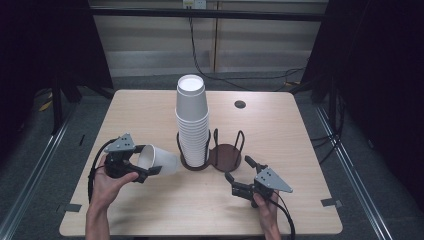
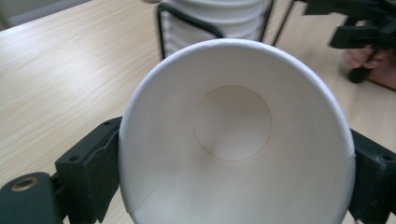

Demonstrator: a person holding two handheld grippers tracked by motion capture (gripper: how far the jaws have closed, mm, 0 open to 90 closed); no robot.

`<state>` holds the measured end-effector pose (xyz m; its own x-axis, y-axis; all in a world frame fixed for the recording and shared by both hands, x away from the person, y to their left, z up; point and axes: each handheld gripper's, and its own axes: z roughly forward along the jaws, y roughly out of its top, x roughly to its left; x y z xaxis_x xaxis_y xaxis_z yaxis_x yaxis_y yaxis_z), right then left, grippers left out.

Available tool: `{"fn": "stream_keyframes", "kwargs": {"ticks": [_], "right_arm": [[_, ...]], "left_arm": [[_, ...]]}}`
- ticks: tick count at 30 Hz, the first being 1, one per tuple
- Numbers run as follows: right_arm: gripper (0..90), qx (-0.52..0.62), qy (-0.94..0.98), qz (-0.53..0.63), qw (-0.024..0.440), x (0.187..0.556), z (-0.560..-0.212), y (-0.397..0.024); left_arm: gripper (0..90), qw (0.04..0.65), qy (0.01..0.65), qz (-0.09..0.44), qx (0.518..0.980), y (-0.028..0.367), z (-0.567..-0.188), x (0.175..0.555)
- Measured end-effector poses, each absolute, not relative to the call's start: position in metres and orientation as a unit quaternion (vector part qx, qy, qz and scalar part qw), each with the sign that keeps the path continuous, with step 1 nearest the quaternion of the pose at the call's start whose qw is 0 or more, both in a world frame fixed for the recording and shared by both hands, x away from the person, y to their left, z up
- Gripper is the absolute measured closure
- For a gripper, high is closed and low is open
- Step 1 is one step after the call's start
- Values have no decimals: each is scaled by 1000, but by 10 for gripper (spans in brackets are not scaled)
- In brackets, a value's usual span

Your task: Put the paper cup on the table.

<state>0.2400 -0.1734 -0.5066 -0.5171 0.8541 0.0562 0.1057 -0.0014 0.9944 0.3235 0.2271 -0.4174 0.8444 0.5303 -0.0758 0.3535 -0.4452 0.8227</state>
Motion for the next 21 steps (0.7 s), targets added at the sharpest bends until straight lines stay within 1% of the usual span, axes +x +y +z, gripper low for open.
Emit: {"fn": "stream_keyframes", "kwargs": {"ticks": [4,12,15,17,21], "right_arm": [[131,378,635,593,321,240,-509,-172],[131,379,620,602,332,236,-510,-173],[132,369,615,605,346,233,-511,-172],[134,370,610,613,340,233,-511,-175],[142,362,611,615,343,232,-512,-175]], "left_arm": [[90,457,261,96,845,229,-413,328],[87,427,290,104,850,232,-408,346],[87,421,294,103,852,230,-408,352],[87,407,298,102,857,229,-407,358],[86,384,310,110,863,226,-404,364]]}}
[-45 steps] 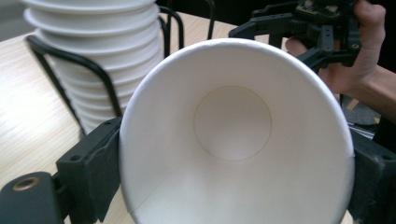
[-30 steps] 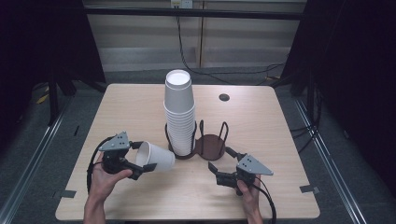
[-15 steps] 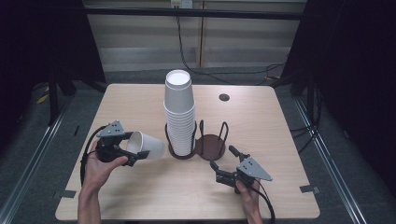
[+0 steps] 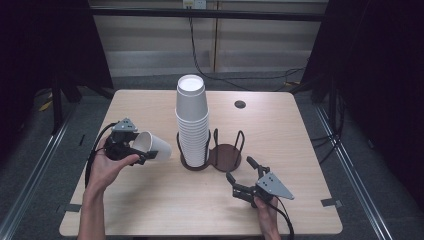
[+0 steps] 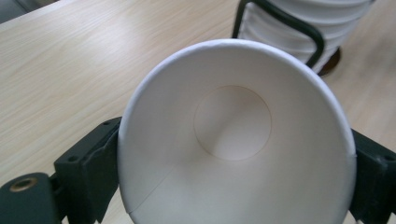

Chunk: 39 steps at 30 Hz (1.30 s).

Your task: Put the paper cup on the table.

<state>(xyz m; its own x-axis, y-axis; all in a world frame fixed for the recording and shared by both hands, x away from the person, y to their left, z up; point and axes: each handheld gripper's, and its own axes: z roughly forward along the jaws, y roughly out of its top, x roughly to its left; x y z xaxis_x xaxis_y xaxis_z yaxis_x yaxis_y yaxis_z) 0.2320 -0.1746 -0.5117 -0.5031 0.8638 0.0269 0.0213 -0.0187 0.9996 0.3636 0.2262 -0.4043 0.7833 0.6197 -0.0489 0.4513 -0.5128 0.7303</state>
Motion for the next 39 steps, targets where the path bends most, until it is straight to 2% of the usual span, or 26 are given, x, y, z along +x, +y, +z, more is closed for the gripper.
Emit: {"fn": "stream_keyframes", "kwargs": {"ticks": [5,21,28,32,39], "right_arm": [[164,357,614,617,338,232,-512,-175],[153,357,614,618,338,232,-512,-175],[158,356,614,618,338,232,-512,-175],[159,355,614,618,339,232,-512,-175],[180,353,616,619,337,232,-512,-175]], "left_arm": [[84,372,314,104,867,222,-403,370],[75,296,318,104,895,209,-411,399],[73,261,317,89,907,203,-410,410],[70,236,321,105,911,202,-409,413],[65,208,333,86,916,201,-418,422]]}}
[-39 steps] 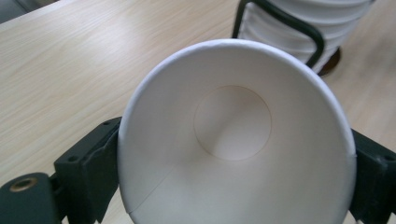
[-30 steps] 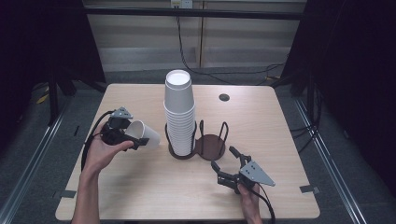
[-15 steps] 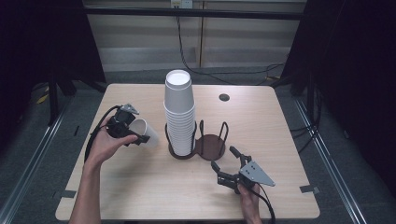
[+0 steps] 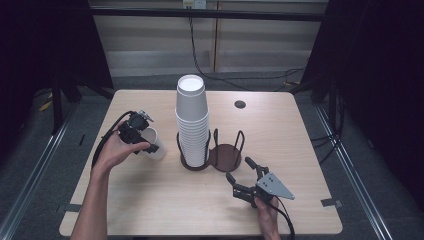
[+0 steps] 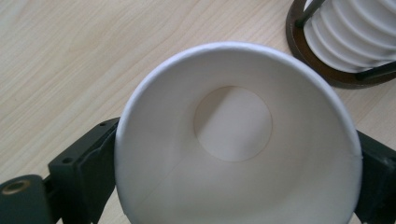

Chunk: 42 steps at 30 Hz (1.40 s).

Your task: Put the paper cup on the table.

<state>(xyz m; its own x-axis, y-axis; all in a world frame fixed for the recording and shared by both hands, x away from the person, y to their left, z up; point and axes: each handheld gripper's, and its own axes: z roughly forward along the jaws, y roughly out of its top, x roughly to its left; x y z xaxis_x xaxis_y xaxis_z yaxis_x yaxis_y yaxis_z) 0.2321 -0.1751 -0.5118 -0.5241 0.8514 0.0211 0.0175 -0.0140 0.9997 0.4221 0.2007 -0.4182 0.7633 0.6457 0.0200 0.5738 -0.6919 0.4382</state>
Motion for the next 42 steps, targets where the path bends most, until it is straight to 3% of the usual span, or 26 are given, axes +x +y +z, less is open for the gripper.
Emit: {"fn": "stream_keyframes", "kwargs": {"ticks": [28,42], "right_arm": [[172,350,617,620,334,232,-512,-175],[167,350,617,621,333,232,-512,-175]], "left_arm": [[38,184,302,82,932,184,-429,433],[76,183,296,74,934,192,-445,430]]}}
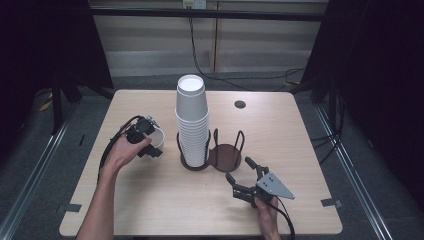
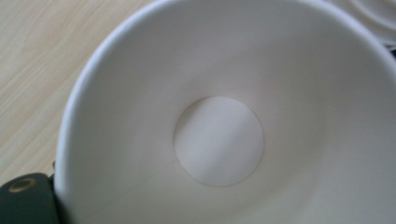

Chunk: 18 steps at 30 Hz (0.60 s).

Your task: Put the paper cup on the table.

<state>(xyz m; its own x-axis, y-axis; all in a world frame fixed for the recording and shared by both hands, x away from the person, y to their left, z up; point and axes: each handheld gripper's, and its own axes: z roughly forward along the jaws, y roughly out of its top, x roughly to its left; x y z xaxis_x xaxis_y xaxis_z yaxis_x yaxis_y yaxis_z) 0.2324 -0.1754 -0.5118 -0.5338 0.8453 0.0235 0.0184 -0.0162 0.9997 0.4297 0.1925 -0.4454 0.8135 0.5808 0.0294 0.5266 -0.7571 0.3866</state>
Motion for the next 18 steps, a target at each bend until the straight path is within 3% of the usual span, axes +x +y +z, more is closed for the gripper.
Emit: {"fn": "stream_keyframes", "kwargs": {"ticks": [9,18], "right_arm": [[163,351,617,621,332,232,-512,-175],[155,351,617,621,332,232,-512,-175]], "left_arm": [[150,201,324,86,920,208,-447,422],[163,219,325,80,917,222,-453,416]]}}
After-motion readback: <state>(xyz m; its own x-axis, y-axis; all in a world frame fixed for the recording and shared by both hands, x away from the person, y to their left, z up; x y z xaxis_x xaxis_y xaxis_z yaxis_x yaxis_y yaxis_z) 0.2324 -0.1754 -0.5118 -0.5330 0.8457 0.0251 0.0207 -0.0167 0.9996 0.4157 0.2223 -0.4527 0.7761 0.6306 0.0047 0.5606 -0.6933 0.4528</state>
